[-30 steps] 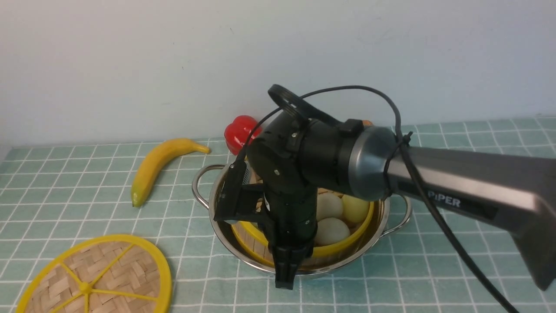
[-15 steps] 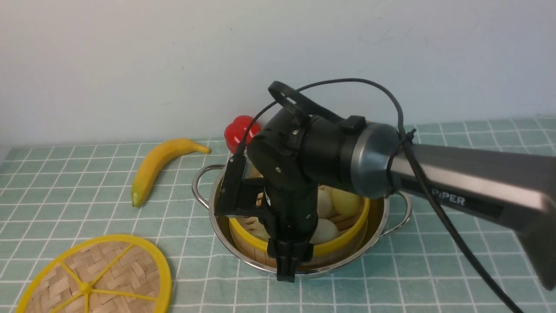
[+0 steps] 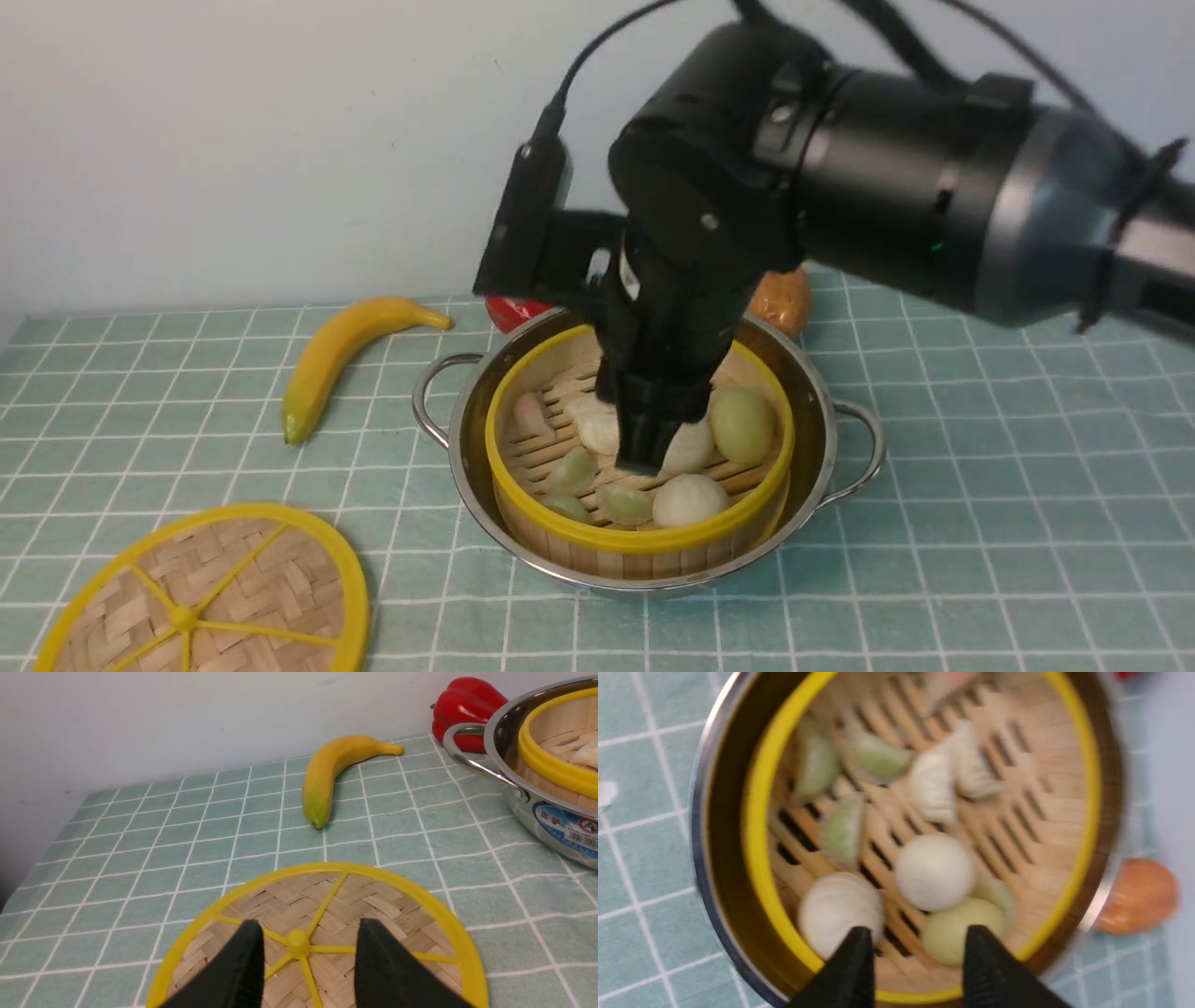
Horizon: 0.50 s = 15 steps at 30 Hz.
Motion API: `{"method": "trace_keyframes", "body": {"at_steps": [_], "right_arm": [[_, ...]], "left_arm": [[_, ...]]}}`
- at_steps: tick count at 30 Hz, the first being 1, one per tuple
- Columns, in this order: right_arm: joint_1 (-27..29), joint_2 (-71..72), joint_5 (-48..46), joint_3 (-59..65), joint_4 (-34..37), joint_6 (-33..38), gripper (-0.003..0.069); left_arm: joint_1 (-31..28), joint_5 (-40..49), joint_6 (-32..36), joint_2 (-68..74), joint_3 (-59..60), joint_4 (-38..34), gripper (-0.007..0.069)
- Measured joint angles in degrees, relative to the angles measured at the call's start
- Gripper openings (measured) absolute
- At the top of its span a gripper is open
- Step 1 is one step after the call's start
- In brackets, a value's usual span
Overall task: Place the steamer in the pot on the blue tablecloth, and put the lid on the steamer.
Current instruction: 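Place the bamboo steamer basket of food into the steel pot with the right gripper, then grasp the bamboo steamer lid lying on the table by its centre knob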
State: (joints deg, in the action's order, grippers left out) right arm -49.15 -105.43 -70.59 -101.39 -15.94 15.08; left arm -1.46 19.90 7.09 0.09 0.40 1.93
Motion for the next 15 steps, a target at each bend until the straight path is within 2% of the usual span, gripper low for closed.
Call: {"method": "trace_keyframes", "body": {"at_steps": [1, 2, 3, 5, 11, 15], "right_arm": [[0.0, 1.61, 0.0, 0.0, -0.92, -0.9, 0.0161], [0.0, 1.95, -0.05, 0.0, -1.09, -1.08, 0.0148], [0.0, 3.32, -0.05, 0.0, -1.83, -1.78, 0.0078], [0.0, 7.72, -0.05, 0.0, -3.41, -4.36, -0.0007], [0.0, 15.18, -0.05, -0.05, -3.14, -10.85, -0.0016], [0.0, 19.3, 0.21, -0.11, 0.34, -16.86, -0.0012]], "left_arm": [[0.0, 0.0, 0.0, 0.0, 0.0, 0.0, 0.0264], [0.0, 0.0, 0.0, 0.0, 0.0, 0.0, 0.0264], [0.0, 0.0, 0.0, 0.0, 0.0, 0.0, 0.0264], [0.0, 0.0, 0.0, 0.0, 0.0, 0.0, 0.0264], [0.0, 0.0, 0.0, 0.0, 0.0, 0.0, 0.0264], [0.0, 0.0, 0.0, 0.0, 0.0, 0.0, 0.0264]]}}
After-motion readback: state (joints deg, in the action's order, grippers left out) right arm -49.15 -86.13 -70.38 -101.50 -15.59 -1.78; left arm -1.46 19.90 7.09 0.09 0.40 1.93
